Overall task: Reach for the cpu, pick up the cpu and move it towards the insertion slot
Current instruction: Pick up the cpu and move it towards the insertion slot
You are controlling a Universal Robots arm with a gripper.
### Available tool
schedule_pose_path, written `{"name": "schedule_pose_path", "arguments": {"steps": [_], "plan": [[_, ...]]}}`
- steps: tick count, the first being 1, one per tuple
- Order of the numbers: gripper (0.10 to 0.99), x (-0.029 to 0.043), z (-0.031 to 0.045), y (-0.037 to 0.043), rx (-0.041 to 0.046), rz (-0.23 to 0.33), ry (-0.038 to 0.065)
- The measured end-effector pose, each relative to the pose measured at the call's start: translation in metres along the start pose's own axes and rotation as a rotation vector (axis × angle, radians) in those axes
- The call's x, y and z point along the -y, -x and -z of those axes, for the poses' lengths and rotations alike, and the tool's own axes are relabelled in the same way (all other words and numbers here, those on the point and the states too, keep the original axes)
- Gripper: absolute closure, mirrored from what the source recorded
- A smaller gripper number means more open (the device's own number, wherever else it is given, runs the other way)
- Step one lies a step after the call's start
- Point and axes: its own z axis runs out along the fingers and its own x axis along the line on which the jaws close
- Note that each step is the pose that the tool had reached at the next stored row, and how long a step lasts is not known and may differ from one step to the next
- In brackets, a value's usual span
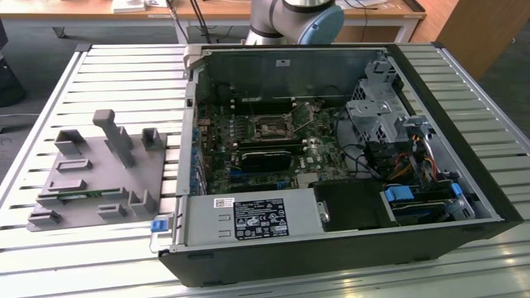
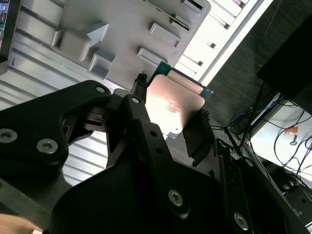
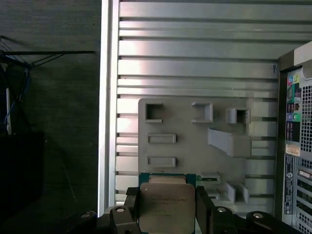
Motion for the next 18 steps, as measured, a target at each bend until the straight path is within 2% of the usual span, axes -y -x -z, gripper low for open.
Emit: {"name": "schedule_pose_path", "arguments": {"steps": [5,18], "plan": [[0.541,0.0,0.0093,0.0035,0.0001,0.0,-0.006],[0.541,0.0002,0.0102,0.0348,-0.0001,-0.001,-0.007]]}}
